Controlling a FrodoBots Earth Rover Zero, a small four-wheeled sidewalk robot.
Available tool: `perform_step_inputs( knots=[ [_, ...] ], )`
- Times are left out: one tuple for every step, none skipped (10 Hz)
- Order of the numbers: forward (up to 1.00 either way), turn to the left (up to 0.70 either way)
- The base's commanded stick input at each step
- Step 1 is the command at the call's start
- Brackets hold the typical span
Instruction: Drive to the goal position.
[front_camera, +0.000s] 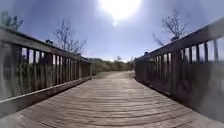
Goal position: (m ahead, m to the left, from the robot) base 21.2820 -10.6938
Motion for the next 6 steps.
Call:
perform_step_inputs(
  knots=[
    [0.5,-0.37],
    [0.5,-0.42],
    [0.5,-0.08],
    [0.5,-0.05],
    [0.5,-0.02],
    [0.5,0.0]
  ],
)
